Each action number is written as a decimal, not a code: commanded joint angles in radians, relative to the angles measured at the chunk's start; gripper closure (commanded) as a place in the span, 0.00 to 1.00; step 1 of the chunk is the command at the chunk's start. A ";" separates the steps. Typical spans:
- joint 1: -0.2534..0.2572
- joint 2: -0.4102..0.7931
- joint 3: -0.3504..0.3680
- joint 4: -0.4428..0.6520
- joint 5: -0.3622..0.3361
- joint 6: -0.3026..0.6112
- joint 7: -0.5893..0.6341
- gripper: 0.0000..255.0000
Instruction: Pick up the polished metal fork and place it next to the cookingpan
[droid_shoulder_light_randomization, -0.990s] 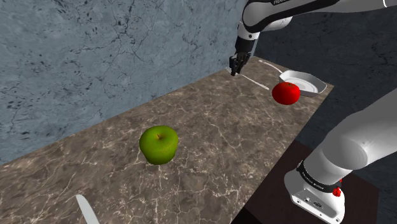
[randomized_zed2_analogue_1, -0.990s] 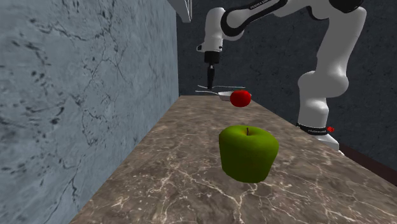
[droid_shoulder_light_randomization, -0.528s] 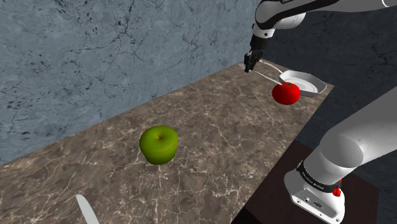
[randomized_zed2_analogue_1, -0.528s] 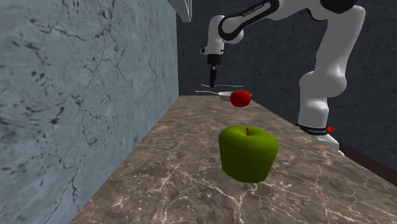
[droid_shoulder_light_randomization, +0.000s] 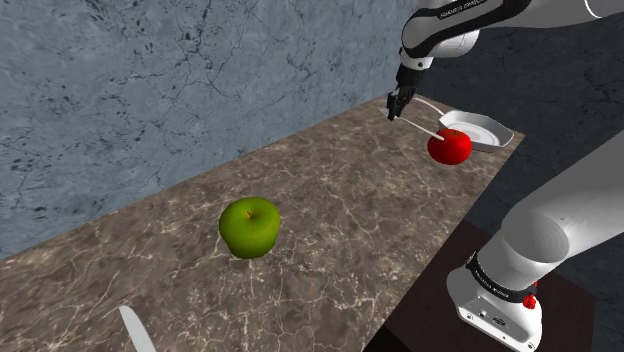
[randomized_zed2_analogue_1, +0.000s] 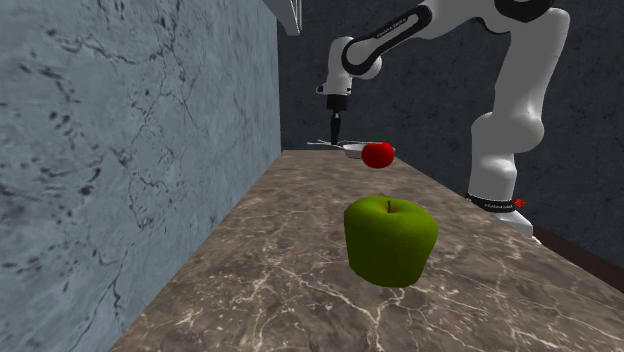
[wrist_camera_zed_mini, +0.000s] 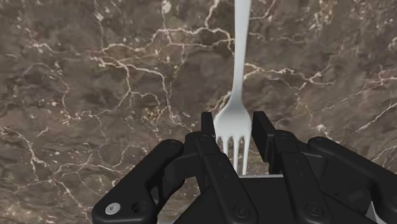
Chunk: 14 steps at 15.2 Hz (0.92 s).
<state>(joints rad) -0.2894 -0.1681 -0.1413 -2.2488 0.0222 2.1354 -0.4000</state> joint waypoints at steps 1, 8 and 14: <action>0.000 0.010 -0.001 -0.018 0.002 0.029 -0.003 1.00; 0.001 0.054 -0.003 -0.072 0.011 0.125 -0.013 1.00; 0.002 0.100 -0.005 -0.109 0.023 0.208 -0.024 1.00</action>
<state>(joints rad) -0.2873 -0.0768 -0.1459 -2.3508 0.0431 2.3272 -0.4212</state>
